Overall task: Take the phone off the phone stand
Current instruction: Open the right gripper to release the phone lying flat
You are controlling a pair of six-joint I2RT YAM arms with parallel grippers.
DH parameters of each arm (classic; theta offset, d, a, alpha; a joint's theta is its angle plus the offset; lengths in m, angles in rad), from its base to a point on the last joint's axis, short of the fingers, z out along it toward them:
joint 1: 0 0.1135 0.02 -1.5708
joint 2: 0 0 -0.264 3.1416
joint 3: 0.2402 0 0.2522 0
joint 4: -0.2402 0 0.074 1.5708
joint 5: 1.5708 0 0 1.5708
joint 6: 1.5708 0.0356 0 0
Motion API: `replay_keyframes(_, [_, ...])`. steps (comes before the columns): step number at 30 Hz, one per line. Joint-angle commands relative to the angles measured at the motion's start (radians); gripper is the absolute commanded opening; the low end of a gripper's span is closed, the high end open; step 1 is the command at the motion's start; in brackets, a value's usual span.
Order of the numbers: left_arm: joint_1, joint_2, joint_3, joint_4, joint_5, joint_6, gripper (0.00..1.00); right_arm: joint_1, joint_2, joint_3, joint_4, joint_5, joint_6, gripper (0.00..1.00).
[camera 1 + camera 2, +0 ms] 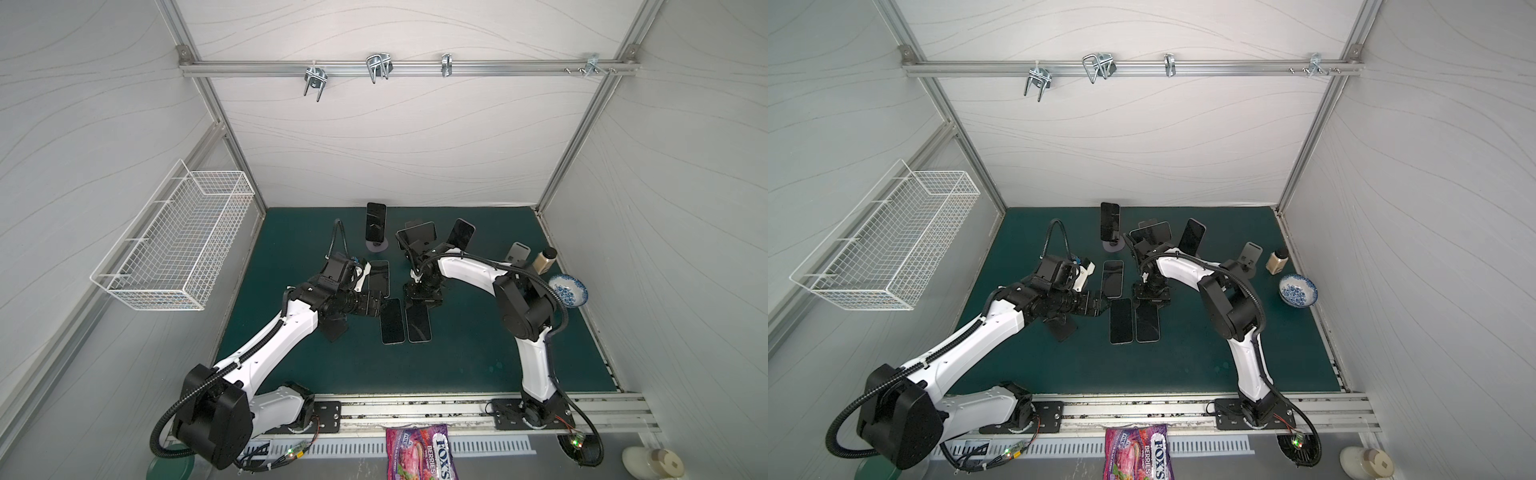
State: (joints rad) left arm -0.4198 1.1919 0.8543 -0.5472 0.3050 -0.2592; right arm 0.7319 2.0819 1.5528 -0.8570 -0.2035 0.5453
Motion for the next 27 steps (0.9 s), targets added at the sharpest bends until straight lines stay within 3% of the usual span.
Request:
replay_keyframes(1, [0.004,-0.009,0.033,0.027,0.008,-0.002,0.91,0.003,0.016,0.009,-0.013,-0.006,0.023,0.71])
replay_keyframes(12, [0.004,0.0,0.034,0.028,0.011,-0.003,0.91,0.003,0.016,0.011,-0.019,0.002,0.024,0.78])
replay_keyframes(27, [0.005,-0.007,0.033,0.016,-0.031,0.01,0.91,-0.006,-0.046,0.028,-0.042,0.023,0.015,0.8])
